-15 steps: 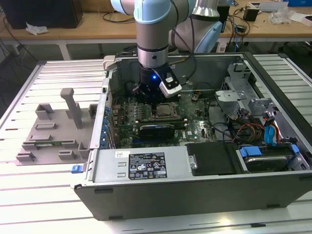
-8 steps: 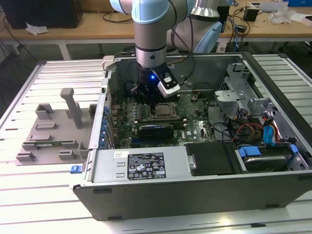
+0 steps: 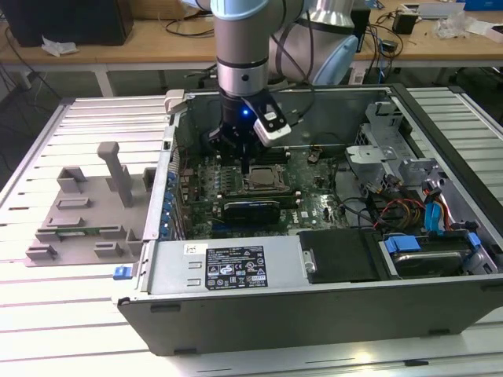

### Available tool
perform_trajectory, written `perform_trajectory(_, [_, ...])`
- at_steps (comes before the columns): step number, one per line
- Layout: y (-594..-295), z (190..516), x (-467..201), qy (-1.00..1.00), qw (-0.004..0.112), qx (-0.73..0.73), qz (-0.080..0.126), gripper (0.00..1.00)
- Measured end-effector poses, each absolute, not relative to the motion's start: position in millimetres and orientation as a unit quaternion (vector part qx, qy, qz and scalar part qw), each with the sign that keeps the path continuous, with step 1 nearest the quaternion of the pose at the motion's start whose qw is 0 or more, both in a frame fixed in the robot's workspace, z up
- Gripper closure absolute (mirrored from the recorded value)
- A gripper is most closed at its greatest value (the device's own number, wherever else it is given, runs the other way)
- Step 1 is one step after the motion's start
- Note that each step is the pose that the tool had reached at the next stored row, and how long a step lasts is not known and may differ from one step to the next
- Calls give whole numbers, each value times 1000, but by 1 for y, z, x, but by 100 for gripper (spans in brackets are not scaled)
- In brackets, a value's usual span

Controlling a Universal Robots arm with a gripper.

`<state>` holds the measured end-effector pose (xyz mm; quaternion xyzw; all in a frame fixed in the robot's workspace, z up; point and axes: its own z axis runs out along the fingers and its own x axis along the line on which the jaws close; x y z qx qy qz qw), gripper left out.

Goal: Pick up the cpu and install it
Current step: 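Close the cpu cover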

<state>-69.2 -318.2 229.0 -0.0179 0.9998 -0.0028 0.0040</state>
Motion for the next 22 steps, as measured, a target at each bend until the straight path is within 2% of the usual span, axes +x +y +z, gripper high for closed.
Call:
perform_trajectory(6, [-318,242,-69,1000,4,-18,-3,89])
perform_trajectory(22, [-319,243,-35,1000,2,-18,-3,89])
